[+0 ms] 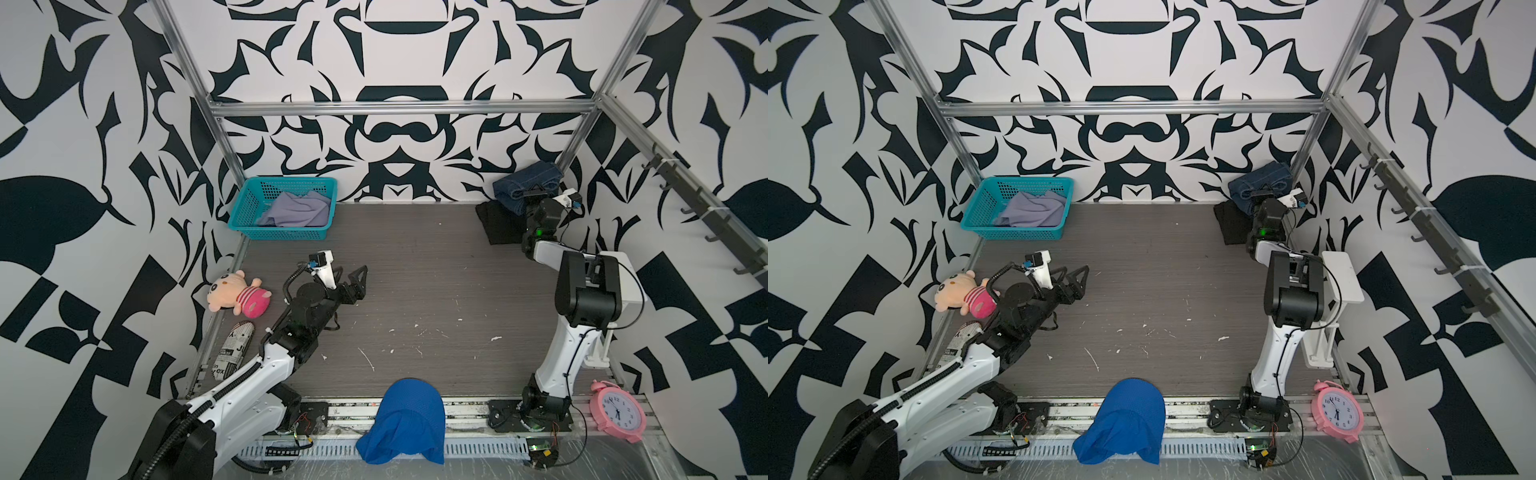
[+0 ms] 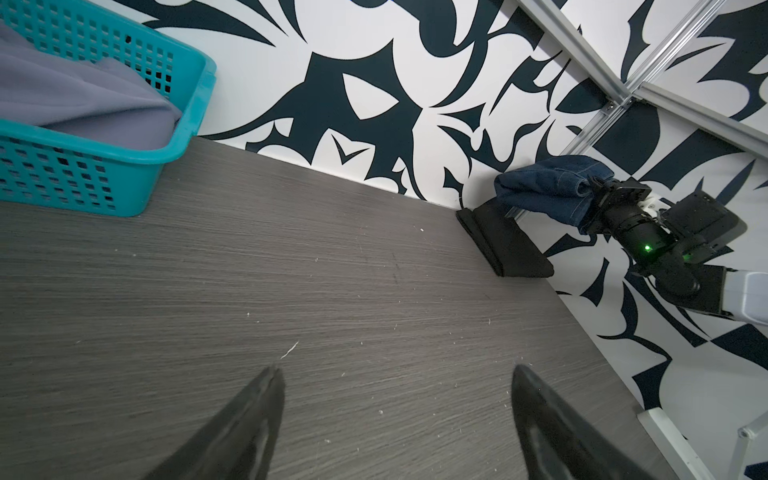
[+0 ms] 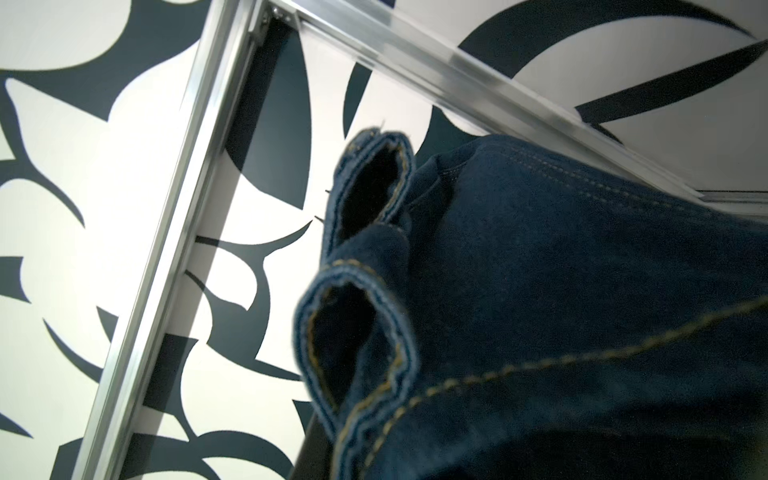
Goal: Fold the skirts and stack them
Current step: 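Carry the folded denim skirt with right gripper onto the black skirt while left withdraws, then lower the denim skirt onto the folded black skirt with the right gripper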
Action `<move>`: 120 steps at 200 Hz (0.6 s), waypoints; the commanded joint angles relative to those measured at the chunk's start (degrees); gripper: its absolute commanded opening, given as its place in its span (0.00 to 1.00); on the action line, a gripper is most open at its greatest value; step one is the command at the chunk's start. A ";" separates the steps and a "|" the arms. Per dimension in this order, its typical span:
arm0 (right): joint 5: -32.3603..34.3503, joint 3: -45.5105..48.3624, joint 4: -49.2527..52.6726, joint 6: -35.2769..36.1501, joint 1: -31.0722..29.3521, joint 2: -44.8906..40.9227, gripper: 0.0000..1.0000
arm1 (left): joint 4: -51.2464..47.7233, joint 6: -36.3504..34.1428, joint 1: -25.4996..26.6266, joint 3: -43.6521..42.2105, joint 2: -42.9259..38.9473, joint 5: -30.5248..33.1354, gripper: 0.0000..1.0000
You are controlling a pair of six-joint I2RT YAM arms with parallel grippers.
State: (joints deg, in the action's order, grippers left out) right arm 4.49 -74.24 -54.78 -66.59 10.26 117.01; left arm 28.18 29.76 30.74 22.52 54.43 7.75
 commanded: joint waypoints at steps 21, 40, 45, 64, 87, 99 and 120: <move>-4.51 -1.27 -15.28 -5.02 1.76 2.65 0.00 | 0.07 -0.14 -0.24 -0.36 -1.00 0.09 0.88; -8.02 -2.73 -17.57 -8.77 2.96 6.93 0.00 | 0.35 0.04 -0.23 -0.58 -0.91 -0.10 0.88; -8.21 -2.87 -18.93 -10.10 3.13 8.04 0.00 | 0.30 0.04 -0.24 -0.62 -0.91 -0.10 0.88; -9.04 -2.95 -21.92 -13.49 3.52 11.27 0.00 | 0.08 -0.04 -0.24 -0.42 -0.57 -0.25 0.88; -9.49 -2.34 -21.80 -12.38 3.54 10.07 0.00 | -0.24 -0.30 -0.20 0.19 -0.62 -0.56 0.88; -9.46 -2.27 -21.44 -11.87 3.54 8.69 0.00 | -0.56 -0.49 -0.20 0.41 -0.58 -0.54 0.88; -9.54 -3.20 -20.41 -12.17 3.54 6.85 0.00 | -0.33 -0.67 -0.24 0.46 -0.31 -0.37 0.88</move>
State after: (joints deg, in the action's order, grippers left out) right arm -3.07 -74.35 -65.98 -77.87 14.13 130.65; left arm 27.68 29.56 30.74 22.48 54.37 7.64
